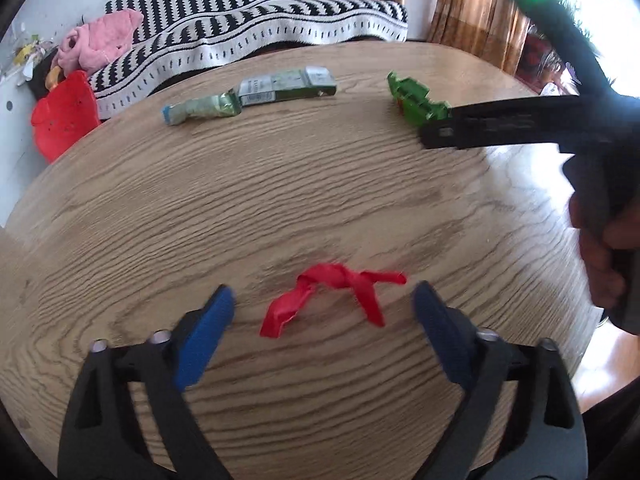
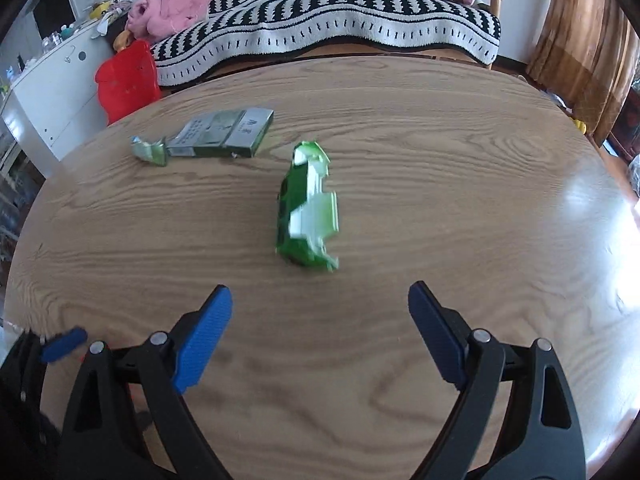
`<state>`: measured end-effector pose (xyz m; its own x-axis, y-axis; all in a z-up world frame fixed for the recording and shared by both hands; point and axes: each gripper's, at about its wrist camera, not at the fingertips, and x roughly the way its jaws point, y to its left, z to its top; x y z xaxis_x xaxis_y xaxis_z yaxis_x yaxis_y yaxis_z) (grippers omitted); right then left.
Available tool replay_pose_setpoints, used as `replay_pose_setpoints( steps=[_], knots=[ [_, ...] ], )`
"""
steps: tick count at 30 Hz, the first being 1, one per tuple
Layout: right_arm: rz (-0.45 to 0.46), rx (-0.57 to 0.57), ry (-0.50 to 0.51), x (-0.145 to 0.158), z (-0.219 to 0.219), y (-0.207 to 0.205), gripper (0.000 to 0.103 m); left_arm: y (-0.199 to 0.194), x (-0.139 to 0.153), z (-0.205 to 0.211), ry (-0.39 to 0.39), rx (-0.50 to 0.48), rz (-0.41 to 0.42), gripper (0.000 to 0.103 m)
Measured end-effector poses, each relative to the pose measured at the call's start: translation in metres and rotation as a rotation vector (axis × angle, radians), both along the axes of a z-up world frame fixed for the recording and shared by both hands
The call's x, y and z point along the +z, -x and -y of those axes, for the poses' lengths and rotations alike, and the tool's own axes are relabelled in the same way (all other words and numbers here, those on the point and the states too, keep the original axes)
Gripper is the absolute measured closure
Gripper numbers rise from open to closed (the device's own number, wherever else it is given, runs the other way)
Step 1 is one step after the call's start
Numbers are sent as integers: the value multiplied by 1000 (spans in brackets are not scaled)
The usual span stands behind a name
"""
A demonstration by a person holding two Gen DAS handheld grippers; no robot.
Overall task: Collect trash
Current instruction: 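Grasp the red ribbon with the left tool while the right tool grasps the green toy, then carry the red ribbon and green toy over the black bin and open both tools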
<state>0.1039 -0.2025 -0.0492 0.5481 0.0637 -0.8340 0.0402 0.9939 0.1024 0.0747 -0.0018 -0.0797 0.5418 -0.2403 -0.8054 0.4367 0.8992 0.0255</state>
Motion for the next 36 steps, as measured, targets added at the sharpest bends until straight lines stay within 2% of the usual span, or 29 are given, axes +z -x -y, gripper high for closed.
replay_pose_setpoints(
  steps=[1, 3, 6, 7, 8, 10, 18, 24, 31, 36],
  knots=[
    [0, 3, 8, -1, -1, -6, 16, 0, 1, 1, 1, 4, 8, 27],
    [4, 9, 14, -4, -3, -17, 16, -1, 3, 1, 4, 9, 21, 49],
    [21, 21, 51, -7, -6, -28, 18, 0, 6, 4, -2, 0, 22, 66],
    [26, 27, 65, -6, -7, -29, 26, 0, 6, 4, -3, -1, 22, 69],
    [40, 34, 86, -4, -9, -30, 45, -1, 6, 5, -8, 3, 25, 71],
    [47, 49, 71, -1, -10, -29, 72, -3, 7, 5, -6, 14, 20, 75],
    [60, 29, 42, 15, 13, 2, 73, -7, 18, 14, 20, 44, 2, 76],
    [97, -32, 24, 43, 65, 63, 73, 2, 38, 46, 44, 28, 19, 76],
    [106, -148, 41, 56, 145, 143, 73, 22, 52, 118, 89, -44, 26, 76],
    [104, -269, 40, 54, 220, 210, 73, 46, 52, 192, 112, -135, 22, 76]
  ],
)
